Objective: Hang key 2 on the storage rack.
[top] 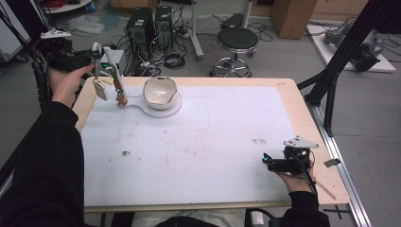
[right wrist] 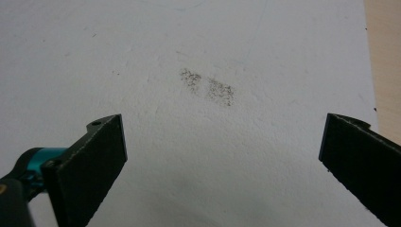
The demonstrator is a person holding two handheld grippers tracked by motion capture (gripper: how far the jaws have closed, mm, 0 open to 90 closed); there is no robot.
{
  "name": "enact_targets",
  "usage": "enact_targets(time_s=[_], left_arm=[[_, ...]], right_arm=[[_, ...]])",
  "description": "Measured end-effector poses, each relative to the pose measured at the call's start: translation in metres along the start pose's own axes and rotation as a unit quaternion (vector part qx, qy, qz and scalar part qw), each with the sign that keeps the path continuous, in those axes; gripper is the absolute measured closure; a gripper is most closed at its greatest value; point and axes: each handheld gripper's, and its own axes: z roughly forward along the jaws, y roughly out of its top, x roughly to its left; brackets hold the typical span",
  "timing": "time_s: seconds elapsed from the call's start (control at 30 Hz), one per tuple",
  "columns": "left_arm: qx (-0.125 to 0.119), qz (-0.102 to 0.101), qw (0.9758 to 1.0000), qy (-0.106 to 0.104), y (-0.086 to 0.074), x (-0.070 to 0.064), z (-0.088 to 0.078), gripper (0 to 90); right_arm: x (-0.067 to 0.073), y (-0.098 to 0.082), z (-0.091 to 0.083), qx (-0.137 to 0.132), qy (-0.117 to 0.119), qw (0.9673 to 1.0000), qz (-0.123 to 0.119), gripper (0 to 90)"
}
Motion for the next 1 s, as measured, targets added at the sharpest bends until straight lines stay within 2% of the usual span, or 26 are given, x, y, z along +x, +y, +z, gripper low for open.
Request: enact_targets(time_s=[0.07,0.17,0.23,0.3,0.37,0.53,0.63,0.83,1.0], left_arm=[[-0.002,-0.002,1.0,0.003,0.001,0.001,0.004,74.6],[0.011,0.004,0.9997,0.022,0.001,0.003,0.011,74.6],[0.017,-0.003,0.9992,0.035,0.0,0.006,0.016,74.6],[0.015,-0.008,0.9992,0.035,-0.001,0.008,0.019,74.6],[0.013,-0.003,0.9991,0.039,0.0,0.01,0.021,74.6],[-0.011,0.021,0.9987,0.046,0.002,0.016,0.023,74.6],[-0.016,0.034,0.9982,0.046,0.002,0.02,0.026,74.6],[-0.028,0.021,0.9985,0.042,-0.002,0.03,0.033,74.5],[-0.03,0.022,0.9983,0.044,-0.005,0.037,0.038,74.6]], right_arm=[[-0.001,-0.001,0.001,0.001,0.0,1.0,-0.003,0.8],[-0.001,-0.001,0.002,0.003,0.0,1.0,-0.003,0.8],[0.0,-0.001,0.002,0.007,-0.002,0.9999,-0.008,0.8],[0.001,-0.001,0.003,0.01,-0.002,0.9999,-0.01,0.7],[0.001,-0.002,0.003,0.01,-0.003,0.9999,-0.012,0.7],[0.001,-0.003,0.001,0.01,-0.006,0.9999,-0.01,0.7],[0.001,-0.002,0.001,0.01,-0.006,0.9999,-0.008,0.8],[0.001,-0.003,0.001,0.012,-0.008,0.9998,-0.013,0.7],[0.0,-0.004,0.0,0.014,-0.008,0.9998,-0.011,0.7]])
